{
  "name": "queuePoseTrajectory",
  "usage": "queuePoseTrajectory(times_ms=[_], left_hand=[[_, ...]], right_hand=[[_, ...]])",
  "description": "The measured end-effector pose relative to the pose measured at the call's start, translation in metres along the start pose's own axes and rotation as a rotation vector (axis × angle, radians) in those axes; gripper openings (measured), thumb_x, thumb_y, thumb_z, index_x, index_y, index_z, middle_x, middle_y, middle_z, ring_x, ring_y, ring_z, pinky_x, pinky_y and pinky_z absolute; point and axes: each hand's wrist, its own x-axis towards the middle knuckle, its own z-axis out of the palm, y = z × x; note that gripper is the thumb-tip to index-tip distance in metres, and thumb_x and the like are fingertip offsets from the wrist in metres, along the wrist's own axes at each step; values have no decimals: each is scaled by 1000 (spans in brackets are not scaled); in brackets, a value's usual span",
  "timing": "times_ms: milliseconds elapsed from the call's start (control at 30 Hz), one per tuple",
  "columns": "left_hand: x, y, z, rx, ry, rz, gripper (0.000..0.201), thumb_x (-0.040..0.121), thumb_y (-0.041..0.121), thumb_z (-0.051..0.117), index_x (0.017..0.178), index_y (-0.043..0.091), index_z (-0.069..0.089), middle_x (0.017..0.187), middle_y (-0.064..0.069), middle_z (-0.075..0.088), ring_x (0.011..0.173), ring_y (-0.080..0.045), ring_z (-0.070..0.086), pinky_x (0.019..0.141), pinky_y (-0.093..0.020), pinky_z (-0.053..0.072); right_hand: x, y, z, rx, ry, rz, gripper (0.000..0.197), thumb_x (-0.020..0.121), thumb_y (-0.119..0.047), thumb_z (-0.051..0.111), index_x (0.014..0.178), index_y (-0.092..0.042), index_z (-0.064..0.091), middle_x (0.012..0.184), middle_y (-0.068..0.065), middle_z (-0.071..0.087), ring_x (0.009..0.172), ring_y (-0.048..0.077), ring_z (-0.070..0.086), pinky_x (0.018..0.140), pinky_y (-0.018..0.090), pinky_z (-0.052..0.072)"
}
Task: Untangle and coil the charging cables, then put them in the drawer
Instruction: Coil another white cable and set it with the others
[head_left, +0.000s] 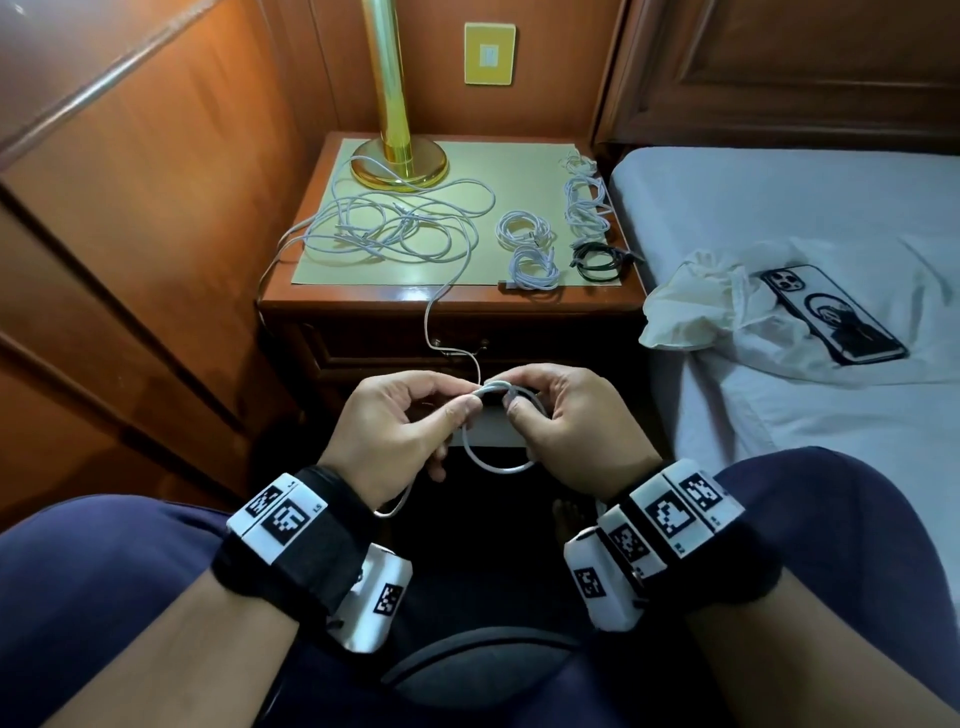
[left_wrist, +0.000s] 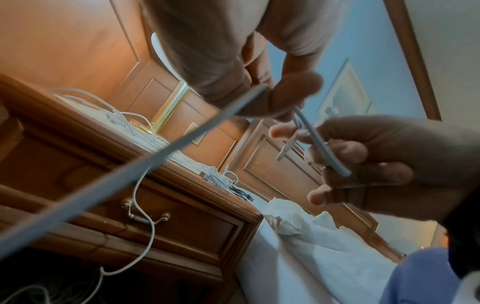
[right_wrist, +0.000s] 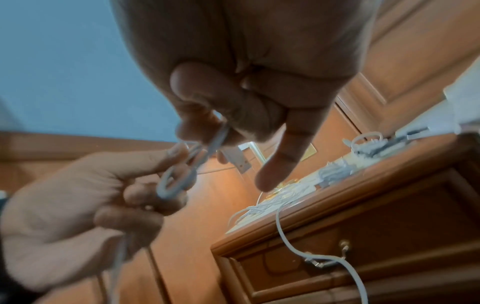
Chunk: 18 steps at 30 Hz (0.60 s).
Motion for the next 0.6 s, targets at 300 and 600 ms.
queuePoseTrajectory(times_ms=[300,600], left_hand=[[0,10,-4,-277,-21,-107,6,88,11,66,82,11,64,64,4,58,46,-1,45,39,-12,32],[2,8,-9,-297,-71,-62,10,83,6,72,85,8,62,77,-2,59,60,-5,53,45,-13,38]], right_hand=[[-2,-9,-6,250,-169,88,15,98,-30,63,103,-17,69,83,1,78,50,21,56,48,26,47],[0,-4,-9,681,-137,255,14,96,-17,63,99,-4,69,92,17,76,74,24,71,76,34,59]])
